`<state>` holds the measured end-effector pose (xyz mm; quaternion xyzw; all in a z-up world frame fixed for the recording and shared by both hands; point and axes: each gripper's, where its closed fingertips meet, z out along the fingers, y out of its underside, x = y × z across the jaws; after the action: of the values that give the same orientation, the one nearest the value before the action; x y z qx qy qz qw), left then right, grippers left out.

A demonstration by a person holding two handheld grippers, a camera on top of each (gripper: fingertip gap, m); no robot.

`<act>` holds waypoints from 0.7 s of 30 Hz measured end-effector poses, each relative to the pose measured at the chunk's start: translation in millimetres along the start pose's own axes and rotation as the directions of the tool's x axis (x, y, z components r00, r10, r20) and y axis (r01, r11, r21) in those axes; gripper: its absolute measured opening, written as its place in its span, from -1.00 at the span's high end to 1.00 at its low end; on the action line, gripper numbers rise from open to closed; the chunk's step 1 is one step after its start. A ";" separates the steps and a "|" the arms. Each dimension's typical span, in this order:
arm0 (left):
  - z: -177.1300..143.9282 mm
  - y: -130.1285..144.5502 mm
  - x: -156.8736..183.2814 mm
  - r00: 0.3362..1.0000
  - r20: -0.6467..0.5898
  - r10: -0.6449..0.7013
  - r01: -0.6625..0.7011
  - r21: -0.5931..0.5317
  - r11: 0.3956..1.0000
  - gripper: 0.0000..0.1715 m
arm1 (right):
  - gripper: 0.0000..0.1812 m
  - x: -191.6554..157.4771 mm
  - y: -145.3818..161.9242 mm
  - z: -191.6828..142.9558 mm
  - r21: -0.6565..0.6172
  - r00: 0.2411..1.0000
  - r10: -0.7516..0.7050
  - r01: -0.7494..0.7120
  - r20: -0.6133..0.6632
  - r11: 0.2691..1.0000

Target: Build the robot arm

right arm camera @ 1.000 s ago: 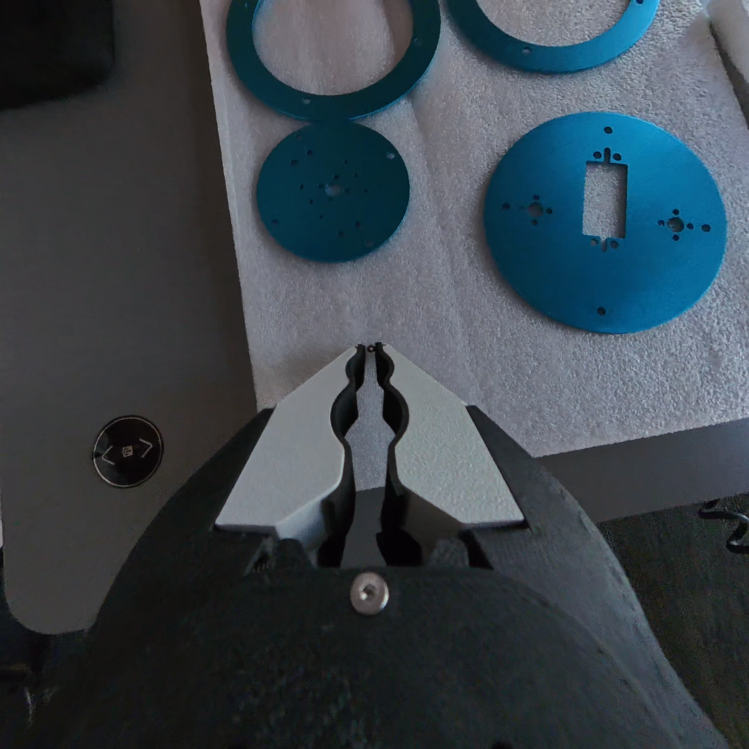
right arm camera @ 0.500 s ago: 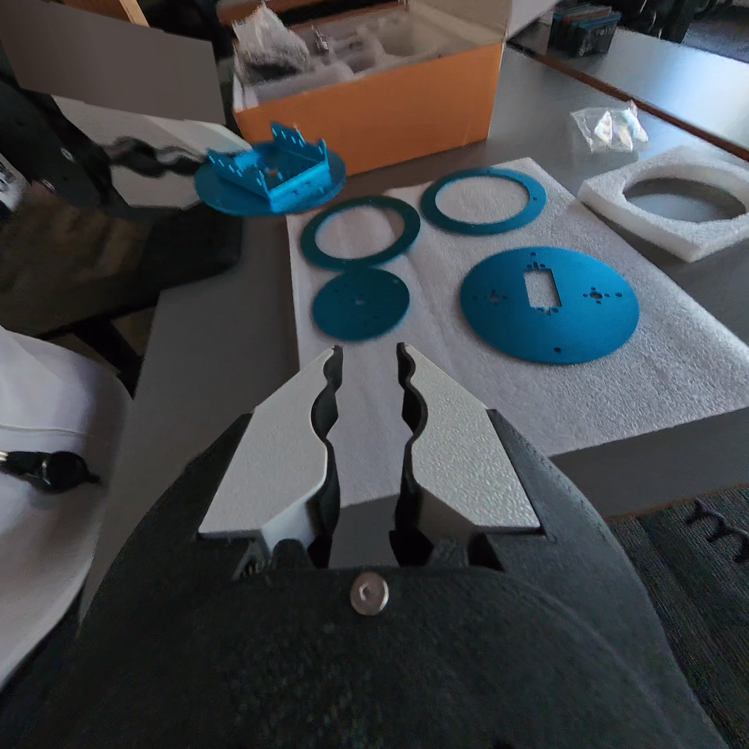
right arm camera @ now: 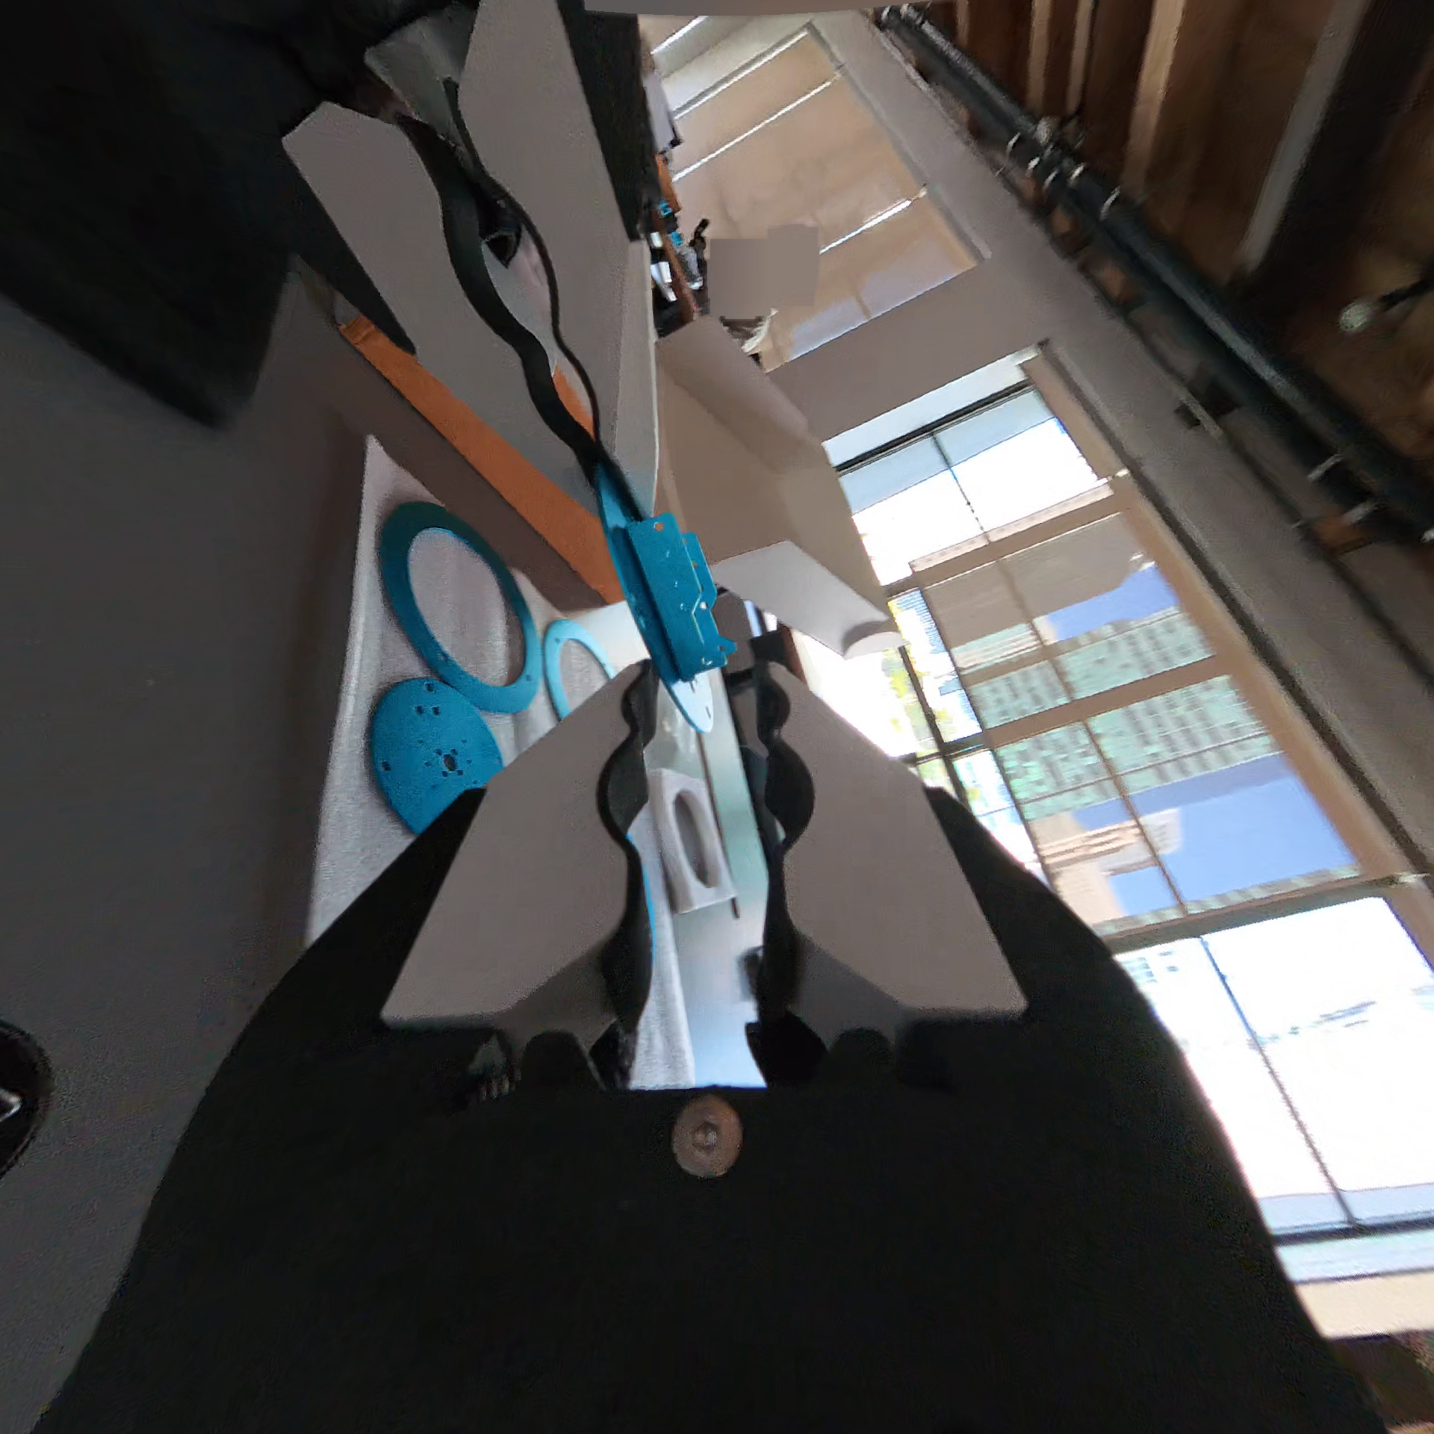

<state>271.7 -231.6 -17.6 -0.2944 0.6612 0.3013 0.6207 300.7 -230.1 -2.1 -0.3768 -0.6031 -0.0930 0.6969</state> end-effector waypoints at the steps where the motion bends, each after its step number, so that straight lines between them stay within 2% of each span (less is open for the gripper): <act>1: -1.4 -0.7 -3.7 1.000 0.006 -0.005 0.005 0.003 1.000 1.00 | 0.75 0.8 -3.6 -2.3 0.008 0.999 -0.032 0.032 -0.029 0.999; 5: -6.1 -3.0 -12.1 1.000 0.017 -0.021 0.021 0.005 1.000 1.00 | 0.91 -3.3 -25.5 -14.2 0.085 0.992 -0.088 0.095 -0.085 0.992; 8: -8.7 -9.5 -13.7 1.000 0.016 -0.008 0.008 0.023 1.000 1.00 | 0.89 -6.7 -21.7 -8.6 0.027 0.984 -0.161 0.163 -0.071 0.986; 9: -9.1 -11.2 -14.1 1.000 0.014 -0.006 0.005 0.025 1.000 1.00 | 1.00 -8.4 -22.7 -8.0 0.025 0.981 -0.182 0.184 -0.065 0.983; 14: -13.2 -15.9 -25.0 0.998 0.056 -0.026 0.023 0.062 0.998 0.98 | 1.00 -3.7 -28.9 -12.3 0.015 0.954 -0.277 0.281 -0.110 0.960; 15: -15.0 -17.5 -27.8 0.997 0.077 -0.030 0.025 0.071 0.997 0.94 | 1.00 -3.5 -30.0 -13.3 0.016 0.951 -0.289 0.292 -0.107 0.956; 18: -22.9 -24.1 -36.7 0.991 0.124 -0.056 0.042 0.114 0.993 0.65 | 1.00 0.9 -31.9 -17.5 0.012 0.942 -0.321 0.324 -0.096 0.946; 21: -29.1 -36.7 -34.4 0.992 0.009 -0.128 0.124 0.200 0.972 0.56 | 1.00 3.3 -36.6 -21.8 0.024 0.929 -0.360 0.363 -0.082 0.932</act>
<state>282.9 -277.0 16.9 -0.2689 0.6613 0.1969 0.6721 297.0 -268.6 16.3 -0.2421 -0.6366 -0.2223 0.6976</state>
